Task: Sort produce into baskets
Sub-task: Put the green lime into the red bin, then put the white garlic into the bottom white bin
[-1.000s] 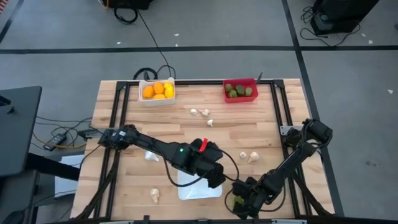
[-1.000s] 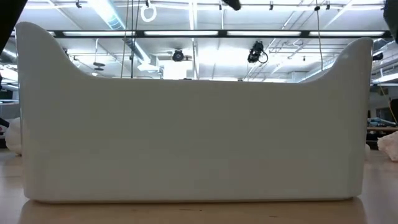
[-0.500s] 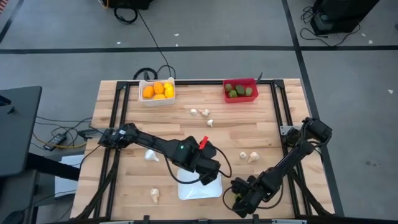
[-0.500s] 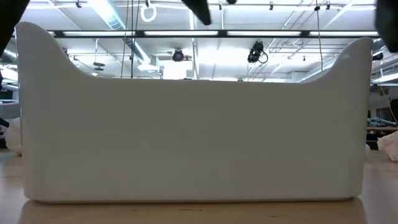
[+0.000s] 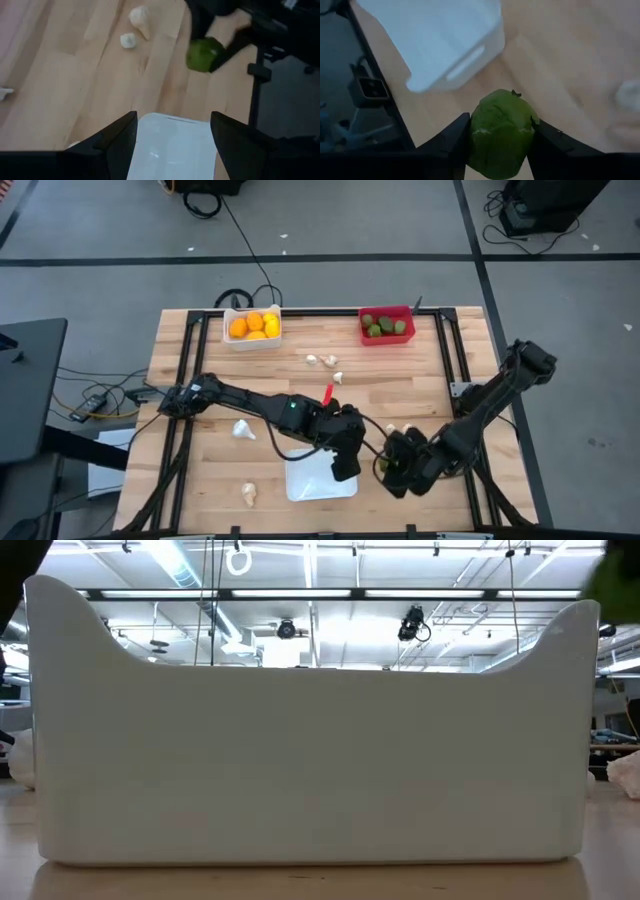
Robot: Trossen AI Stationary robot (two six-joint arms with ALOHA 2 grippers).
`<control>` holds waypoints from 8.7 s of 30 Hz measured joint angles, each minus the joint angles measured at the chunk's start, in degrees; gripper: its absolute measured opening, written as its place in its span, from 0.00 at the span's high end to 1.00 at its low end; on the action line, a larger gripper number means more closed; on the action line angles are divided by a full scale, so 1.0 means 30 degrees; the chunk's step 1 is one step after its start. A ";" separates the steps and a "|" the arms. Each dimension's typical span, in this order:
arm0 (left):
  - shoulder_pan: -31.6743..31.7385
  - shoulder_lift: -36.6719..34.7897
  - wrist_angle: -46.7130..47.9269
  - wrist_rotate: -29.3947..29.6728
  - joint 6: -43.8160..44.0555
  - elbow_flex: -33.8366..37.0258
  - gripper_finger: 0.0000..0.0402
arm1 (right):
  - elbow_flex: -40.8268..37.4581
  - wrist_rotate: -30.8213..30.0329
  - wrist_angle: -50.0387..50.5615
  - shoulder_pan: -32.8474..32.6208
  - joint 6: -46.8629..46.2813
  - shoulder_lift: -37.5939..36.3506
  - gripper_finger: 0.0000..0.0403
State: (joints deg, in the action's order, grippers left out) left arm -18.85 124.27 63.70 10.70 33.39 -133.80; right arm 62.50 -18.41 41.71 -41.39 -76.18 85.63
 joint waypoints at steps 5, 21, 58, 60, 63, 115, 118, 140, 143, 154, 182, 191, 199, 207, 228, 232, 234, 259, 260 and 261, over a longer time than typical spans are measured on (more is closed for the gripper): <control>0.0528 -0.0831 0.0437 -0.0046 -0.0621 0.0000 0.36 | -0.0007 -0.0472 0.0639 0.1621 0.2381 -0.1379 0.58; 0.4729 -0.4124 0.4373 -0.0314 -0.7256 0.0008 0.36 | -0.0007 0.0657 0.0912 0.8938 0.7358 -0.4407 0.58; 0.5376 -2.3809 -1.8549 0.0935 -0.2401 3.3177 0.36 | -0.0015 0.2507 0.0902 1.9995 1.0586 -0.4256 0.58; 0.5413 -2.4022 -1.9052 0.1539 -0.2048 3.4306 0.36 | -0.0015 0.2564 0.1263 2.0811 1.0456 -0.4115 0.58; 0.5387 -2.3976 -2.0675 0.1491 -0.1928 3.5487 0.36 | -0.0015 0.2906 0.1187 2.1529 1.0413 -0.3985 0.58; 0.6168 -2.3192 -2.0018 0.1736 0.1889 3.6306 0.38 | -0.0007 0.6749 -0.5477 2.2425 1.8018 0.0426 0.16; 0.6642 -2.3359 -2.0374 0.2608 0.2904 3.5817 0.39 | 0.0000 0.6511 -0.7165 2.1937 1.7969 0.1516 0.17; 0.6965 -2.3337 -2.1041 0.0932 0.0396 3.4709 0.39 | 0.0066 0.9165 -1.0929 2.2326 2.2615 0.7118 0.26; 0.6965 -2.3337 -2.1160 0.0925 0.0180 3.4702 0.39 | 0.0117 0.9348 -1.1106 2.2406 2.2650 0.7292 0.30; 0.7177 -2.3315 -2.1405 0.1148 -0.0601 3.4702 0.40 | 0.0087 1.0302 -1.1171 2.2333 2.2768 0.8016 0.59; 0.7318 -2.3315 -2.1755 0.2698 -0.1620 3.4702 0.39 | 0.0095 1.2451 -1.1629 1.9986 2.0800 -0.0406 0.99; 0.8269 -2.2326 -2.7068 -0.0554 -0.4700 3.4702 0.39 | 0.0095 1.1999 -1.1937 1.9109 1.9467 -0.3013 1.00; 0.8399 -1.9827 -3.3651 -0.0755 -0.7658 3.4687 0.34 | 0.0095 1.1420 -1.2172 1.7956 1.8068 -0.3369 1.00; 0.8379 -1.7056 -3.5393 -0.2682 -0.8076 3.3289 0.07 | 0.0095 1.0980 -1.2878 1.7541 1.7296 -0.3333 1.00; 0.8379 -1.4660 -3.4519 -0.4551 -0.9448 2.9518 0.13 | 0.0095 1.1030 -1.3178 1.7741 1.7267 -0.3325 1.00; 0.8379 -1.4652 -3.4351 -0.4600 -0.9276 2.9507 0.22 | 0.0095 1.1023 -1.3196 1.7837 1.7278 -0.3318 1.00; 0.8371 -1.4657 -3.4395 -0.4693 -0.9151 2.9507 0.25 | 0.0095 1.1023 -1.3207 1.7857 1.7283 -0.3318 1.00; 0.8357 -1.4660 -3.4516 -0.3975 -0.8085 2.9514 0.08 | 0.0095 1.0936 -1.4052 1.7690 1.6808 -0.3311 1.00; 0.8362 -1.4660 -3.4601 -0.3954 -0.7819 2.9514 0.08 | 0.0095 1.0936 -1.4046 1.7697 1.6801 -0.3311 1.00; 0.8390 -1.4660 -3.4673 -0.3957 -0.7502 2.9514 0.08 | 0.0095 1.0936 -1.4045 1.7697 1.6795 -0.3311 1.00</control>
State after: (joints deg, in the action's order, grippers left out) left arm 6.32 80.29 -40.32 -1.17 10.89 -45.25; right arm 62.78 14.39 -0.43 11.70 -25.80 75.70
